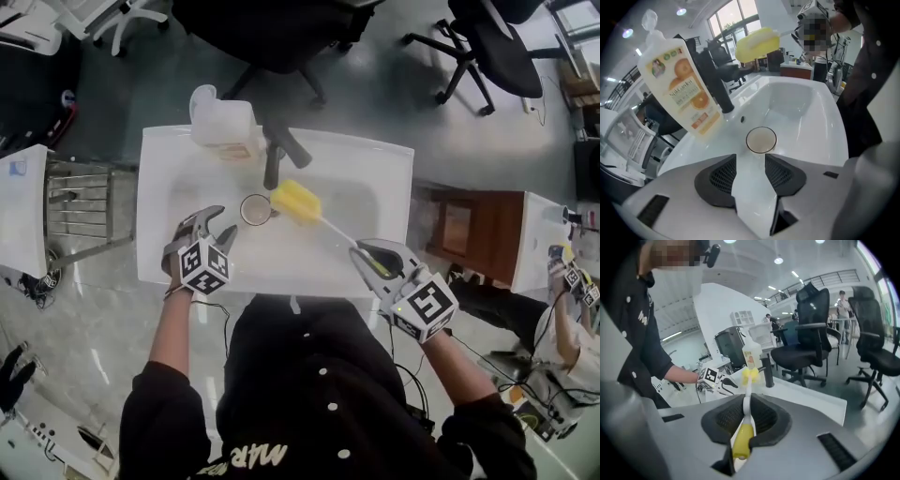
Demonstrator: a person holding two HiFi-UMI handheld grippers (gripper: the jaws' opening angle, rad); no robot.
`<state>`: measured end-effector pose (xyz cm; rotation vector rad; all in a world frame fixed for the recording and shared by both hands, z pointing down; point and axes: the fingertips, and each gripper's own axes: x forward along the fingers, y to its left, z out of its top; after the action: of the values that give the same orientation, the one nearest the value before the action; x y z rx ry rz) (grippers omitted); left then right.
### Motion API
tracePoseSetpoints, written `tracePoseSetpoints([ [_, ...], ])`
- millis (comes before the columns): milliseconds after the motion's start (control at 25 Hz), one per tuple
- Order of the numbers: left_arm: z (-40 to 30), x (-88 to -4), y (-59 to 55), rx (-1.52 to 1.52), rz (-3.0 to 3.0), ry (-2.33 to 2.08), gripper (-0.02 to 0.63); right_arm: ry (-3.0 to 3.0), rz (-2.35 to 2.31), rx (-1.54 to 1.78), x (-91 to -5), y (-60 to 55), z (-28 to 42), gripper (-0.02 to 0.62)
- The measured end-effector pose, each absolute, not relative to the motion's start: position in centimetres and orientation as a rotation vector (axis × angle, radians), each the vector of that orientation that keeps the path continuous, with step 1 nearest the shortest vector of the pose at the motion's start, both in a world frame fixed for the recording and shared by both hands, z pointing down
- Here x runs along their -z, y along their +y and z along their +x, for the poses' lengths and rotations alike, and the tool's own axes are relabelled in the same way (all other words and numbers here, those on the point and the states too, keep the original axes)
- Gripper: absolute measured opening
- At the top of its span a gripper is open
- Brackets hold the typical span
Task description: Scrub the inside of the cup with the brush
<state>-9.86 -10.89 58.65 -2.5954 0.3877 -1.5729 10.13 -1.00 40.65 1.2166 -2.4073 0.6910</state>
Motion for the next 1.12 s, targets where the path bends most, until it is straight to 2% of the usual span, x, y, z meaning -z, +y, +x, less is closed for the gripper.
tracePoseSetpoints([
  [160,-9.6,-51.9,-11.5,1.332,-2.643,0.579,0.076,-2.446,1.259,-0.489,-37.1,-1.7,9.8,0.049],
  [280,-9.0,-47.4,-11.7,1.158,-2.705,0.714,0.041,-2.52,1.335,-0.368,-34.4,-2.3,9.9,0.049],
  [720,-8.4,-35.7,-12.1,0.71,-2.952,1.004,0.026,-2.554,1.594,-0.184,-28.5,-4.6,12.7,0.049],
  [1120,-10.3,-26.0,-12.0,0.366,-2.872,1.227,0.026,-2.514,1.8,-0.084,-24.7,-5.9,15.4,0.049],
])
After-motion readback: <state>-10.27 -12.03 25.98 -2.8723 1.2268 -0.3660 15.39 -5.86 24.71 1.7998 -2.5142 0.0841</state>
